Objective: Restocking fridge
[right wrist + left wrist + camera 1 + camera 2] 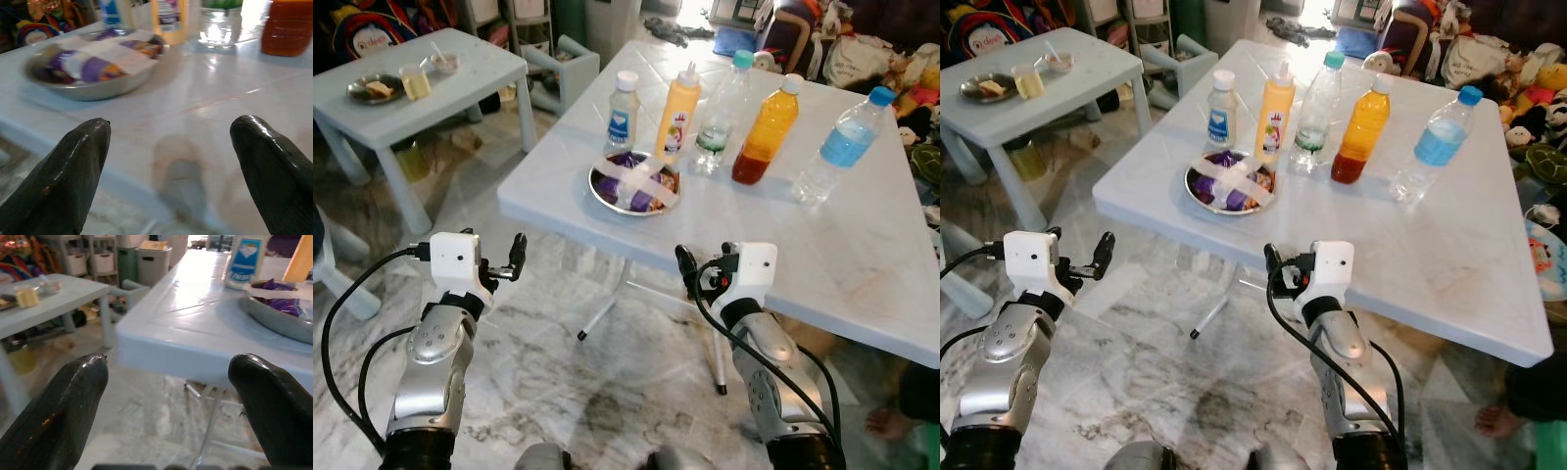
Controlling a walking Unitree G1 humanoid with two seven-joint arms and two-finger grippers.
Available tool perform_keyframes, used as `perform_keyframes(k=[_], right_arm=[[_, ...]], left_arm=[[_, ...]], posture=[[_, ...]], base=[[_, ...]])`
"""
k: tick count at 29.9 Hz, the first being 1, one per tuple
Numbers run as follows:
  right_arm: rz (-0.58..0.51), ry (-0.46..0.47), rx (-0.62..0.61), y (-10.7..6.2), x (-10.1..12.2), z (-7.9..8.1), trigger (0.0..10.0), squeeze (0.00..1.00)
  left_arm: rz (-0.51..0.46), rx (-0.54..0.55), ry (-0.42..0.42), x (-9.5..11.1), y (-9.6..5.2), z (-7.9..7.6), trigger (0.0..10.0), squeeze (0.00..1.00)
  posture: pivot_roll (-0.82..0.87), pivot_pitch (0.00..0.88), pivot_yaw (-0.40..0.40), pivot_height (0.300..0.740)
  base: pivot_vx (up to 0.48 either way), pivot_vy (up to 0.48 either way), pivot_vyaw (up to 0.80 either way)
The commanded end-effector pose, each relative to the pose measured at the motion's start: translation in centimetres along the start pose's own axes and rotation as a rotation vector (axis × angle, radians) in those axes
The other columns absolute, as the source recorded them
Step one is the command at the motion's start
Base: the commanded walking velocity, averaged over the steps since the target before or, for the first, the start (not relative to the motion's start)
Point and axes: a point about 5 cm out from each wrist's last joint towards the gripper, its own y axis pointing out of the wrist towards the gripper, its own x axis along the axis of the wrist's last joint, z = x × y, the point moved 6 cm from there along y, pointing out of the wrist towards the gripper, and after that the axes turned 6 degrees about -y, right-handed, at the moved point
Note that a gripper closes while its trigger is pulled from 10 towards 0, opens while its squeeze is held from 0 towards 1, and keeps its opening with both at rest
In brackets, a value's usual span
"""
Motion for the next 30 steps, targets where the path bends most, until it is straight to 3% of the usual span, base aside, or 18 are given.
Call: perform_keyframes(k=[1,13,21,30], right_arm=[[-0.012,-0.006,-0.012,-0.1,0.3,-0.4,10.0,0.00],[-0.016,-0.017,0.010,-0.3,0.2,0.4,10.0,0.00],[-0.056,-0.091,0.024,0.0,1.3,0.9,10.0,0.00],[-0.068,-0.085,0.017,0.5,1.6,0.8,10.0,0.00]], left_arm=[[0.001,-0.009,0.004,0.3,0.1,-0.1,10.0,0.00],[-0.007,-0.016,0.003,0.5,0.1,0.0,10.0,0.00],[-0.020,-0.067,0.047,0.8,0.1,-1.2,10.0,0.00],[-0.015,-0.067,0.042,0.5,0.3,-1.3,10.0,0.00]], posture=[[0.01,0.094,-0.075,0.740],[0.01,0.096,-0.074,0.740],[0.01,0.096,-0.076,0.740],[0.01,0.080,-0.071,0.740]], base=[[0.000,0.431,0.00],[0.000,0.438,0.00],[0.167,0.353,0.00],[0.451,0.000,-0.80]])
